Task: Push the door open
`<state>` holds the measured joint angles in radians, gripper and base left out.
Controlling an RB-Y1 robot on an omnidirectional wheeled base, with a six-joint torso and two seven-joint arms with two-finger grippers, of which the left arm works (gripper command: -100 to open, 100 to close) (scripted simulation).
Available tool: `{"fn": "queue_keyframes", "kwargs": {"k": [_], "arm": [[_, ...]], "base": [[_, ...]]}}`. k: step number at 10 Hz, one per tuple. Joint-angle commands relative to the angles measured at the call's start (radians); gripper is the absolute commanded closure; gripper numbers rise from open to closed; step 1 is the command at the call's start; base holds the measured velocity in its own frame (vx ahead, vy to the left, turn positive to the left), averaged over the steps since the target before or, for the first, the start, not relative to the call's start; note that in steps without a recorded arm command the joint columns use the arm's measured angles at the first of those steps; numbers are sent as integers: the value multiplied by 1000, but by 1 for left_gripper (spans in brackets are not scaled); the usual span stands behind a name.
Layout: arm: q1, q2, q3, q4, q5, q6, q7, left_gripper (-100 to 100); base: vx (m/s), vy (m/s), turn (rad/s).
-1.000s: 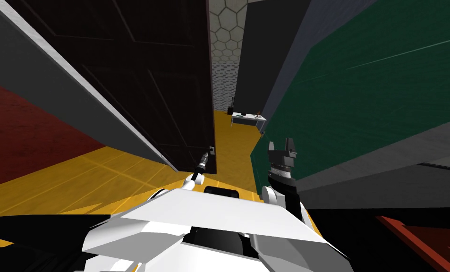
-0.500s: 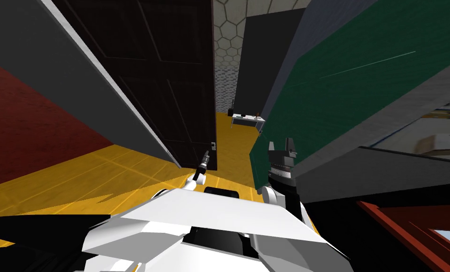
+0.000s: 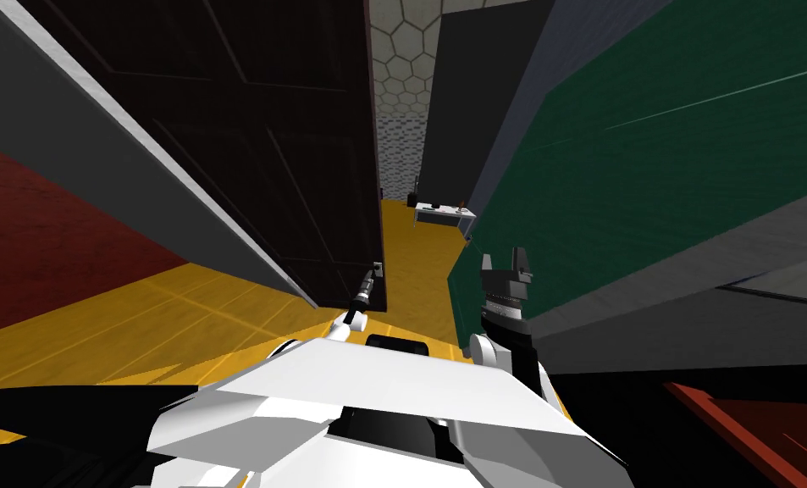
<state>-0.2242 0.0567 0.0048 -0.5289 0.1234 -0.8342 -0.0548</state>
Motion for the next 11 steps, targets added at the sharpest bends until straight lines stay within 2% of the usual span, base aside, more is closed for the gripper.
{"fn": "queue_keyframes", "kwargs": {"k": [1, 4, 5, 6, 11], "arm": [[0, -1, 3, 4, 2, -7, -2, -100], [2, -9, 7, 6, 5, -14, -4, -100], [3, -7, 6, 4, 4, -11, -4, -100], [3, -7, 6, 4, 4, -11, -4, 100], [3, -7, 6, 4, 4, -11, -4, 100]], "base": [[190, -10, -21], [197, -4, -25], [87, 3, -1], [-19, -3, 7], [-15, 0, -3]]}}
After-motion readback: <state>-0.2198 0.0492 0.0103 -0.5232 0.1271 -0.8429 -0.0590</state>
